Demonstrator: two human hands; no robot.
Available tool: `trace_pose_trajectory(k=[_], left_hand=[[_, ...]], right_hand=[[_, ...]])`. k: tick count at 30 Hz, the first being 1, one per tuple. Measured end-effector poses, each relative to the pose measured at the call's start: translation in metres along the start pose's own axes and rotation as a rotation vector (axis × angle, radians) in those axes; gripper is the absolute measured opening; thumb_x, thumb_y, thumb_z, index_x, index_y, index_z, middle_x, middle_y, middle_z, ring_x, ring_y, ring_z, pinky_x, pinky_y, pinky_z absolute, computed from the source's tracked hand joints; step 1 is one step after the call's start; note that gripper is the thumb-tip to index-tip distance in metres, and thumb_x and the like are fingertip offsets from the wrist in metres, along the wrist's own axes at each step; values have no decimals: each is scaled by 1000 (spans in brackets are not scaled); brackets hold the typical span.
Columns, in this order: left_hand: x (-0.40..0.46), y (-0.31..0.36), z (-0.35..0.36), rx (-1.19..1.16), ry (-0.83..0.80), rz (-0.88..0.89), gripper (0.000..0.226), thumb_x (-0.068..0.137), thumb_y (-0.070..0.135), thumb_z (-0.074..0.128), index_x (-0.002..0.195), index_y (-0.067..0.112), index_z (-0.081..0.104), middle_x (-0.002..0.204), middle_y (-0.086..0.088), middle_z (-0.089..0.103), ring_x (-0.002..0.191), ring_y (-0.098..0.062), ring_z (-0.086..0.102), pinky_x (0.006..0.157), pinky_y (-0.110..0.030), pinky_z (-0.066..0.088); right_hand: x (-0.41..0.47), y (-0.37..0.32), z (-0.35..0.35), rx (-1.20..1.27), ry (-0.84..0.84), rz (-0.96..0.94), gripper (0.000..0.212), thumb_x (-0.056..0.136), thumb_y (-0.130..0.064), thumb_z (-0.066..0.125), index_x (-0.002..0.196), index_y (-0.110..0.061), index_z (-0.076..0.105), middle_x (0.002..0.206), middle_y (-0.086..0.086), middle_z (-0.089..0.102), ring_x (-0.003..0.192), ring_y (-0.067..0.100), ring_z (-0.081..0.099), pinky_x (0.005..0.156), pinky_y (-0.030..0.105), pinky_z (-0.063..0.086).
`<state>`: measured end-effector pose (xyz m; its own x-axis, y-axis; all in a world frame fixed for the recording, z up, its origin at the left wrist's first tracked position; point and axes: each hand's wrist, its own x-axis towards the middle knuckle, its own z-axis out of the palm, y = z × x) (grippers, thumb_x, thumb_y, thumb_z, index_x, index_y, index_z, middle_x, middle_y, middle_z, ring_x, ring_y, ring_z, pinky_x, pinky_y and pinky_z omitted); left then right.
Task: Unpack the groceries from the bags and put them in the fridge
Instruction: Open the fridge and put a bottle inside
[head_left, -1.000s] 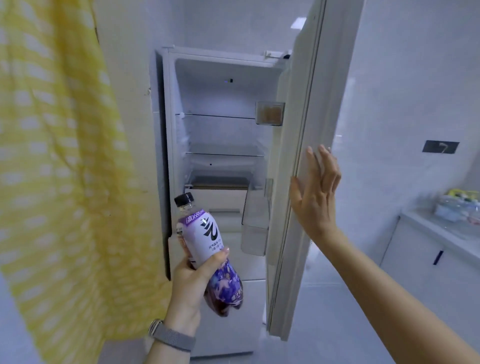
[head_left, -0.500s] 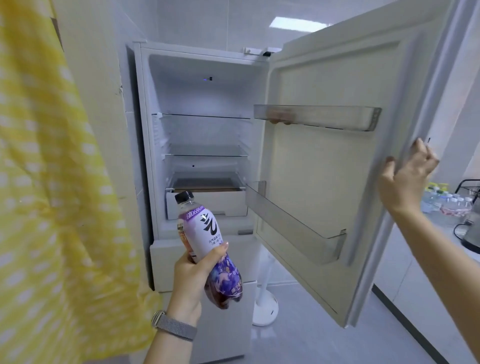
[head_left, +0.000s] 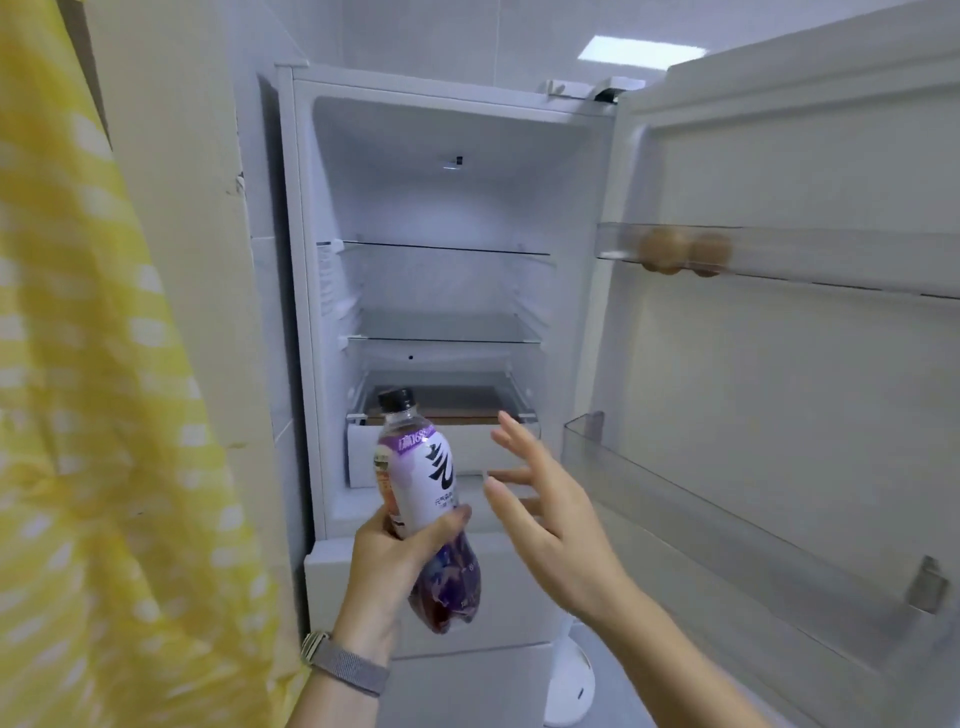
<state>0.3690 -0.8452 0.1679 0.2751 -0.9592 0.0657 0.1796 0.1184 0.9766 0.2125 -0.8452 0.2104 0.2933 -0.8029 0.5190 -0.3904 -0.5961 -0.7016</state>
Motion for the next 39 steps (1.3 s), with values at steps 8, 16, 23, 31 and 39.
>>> trace_pose_trajectory(k=[8,16,23,31,39], left_hand=[[125,2,-28,470,-80,139,47,49,40,91,86,28,64,77,8,73,74,-4,68,67,-25,56],[240,-28,-22,598,-127,201,51,46,27,91,87,37,63,76,19,71,73,-1,68,56,-11,50],[344,-54,-7,908,-7,564,57,48,51,77,101,42,61,102,21,55,97,-8,54,84,-28,46],[424,-67,-7,1027,105,429,45,72,22,71,109,46,61,111,17,38,109,-7,36,92,-21,35],[465,-91,-40,679,132,76,42,82,-1,59,121,12,58,115,-2,65,101,-10,60,91,-23,47]], right_hand=[[124,40,36,136,-246,202,52,82,-64,49,130,-45,41,118,-14,58,79,12,65,62,24,55],[203,99,62,486,-321,395,34,87,-56,51,118,-41,57,112,-2,65,77,32,69,65,49,60],[264,165,82,638,-387,451,44,64,-60,64,103,-41,58,116,-13,59,99,13,66,81,31,58],[328,223,130,905,-207,604,32,65,-11,56,95,-20,62,107,6,64,95,25,67,79,37,58],[376,267,194,1006,2,671,59,91,8,48,135,-31,49,131,5,53,111,28,63,85,37,57]])
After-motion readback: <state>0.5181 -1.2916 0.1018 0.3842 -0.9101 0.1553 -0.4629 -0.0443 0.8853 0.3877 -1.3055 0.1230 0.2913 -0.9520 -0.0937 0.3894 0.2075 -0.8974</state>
